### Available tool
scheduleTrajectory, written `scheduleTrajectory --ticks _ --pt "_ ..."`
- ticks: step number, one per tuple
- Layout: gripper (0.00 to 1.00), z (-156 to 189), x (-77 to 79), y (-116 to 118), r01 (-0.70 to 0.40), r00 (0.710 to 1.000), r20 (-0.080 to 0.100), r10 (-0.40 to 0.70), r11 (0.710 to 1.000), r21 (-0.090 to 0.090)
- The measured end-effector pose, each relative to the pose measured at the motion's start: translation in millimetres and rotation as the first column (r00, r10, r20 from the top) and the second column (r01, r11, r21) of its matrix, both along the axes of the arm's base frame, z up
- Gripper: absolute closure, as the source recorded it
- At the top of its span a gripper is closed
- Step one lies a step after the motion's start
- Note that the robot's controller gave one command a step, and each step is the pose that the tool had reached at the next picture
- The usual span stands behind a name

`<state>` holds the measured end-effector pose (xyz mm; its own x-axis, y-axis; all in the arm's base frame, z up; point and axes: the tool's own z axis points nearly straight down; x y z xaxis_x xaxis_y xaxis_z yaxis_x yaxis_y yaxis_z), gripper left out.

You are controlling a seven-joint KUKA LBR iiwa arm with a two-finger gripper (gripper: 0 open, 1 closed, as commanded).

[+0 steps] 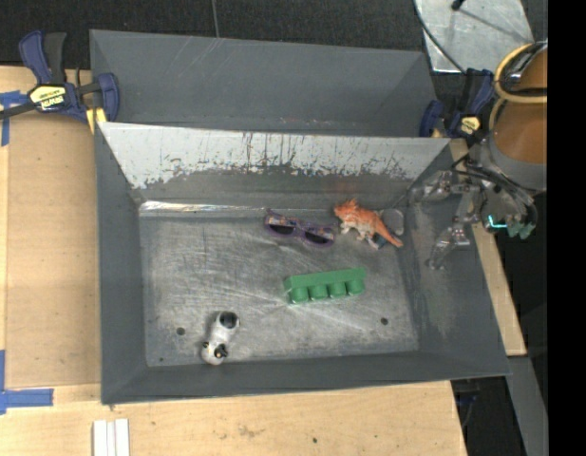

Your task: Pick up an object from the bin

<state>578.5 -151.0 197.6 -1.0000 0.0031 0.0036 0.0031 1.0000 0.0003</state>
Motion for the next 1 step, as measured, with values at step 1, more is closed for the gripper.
scheduleTrajectory --ticks 1 --pt "0.0 3.7 1.1 0.7 -0.002 1.0 0.006 0.002 1.0 -0.001"
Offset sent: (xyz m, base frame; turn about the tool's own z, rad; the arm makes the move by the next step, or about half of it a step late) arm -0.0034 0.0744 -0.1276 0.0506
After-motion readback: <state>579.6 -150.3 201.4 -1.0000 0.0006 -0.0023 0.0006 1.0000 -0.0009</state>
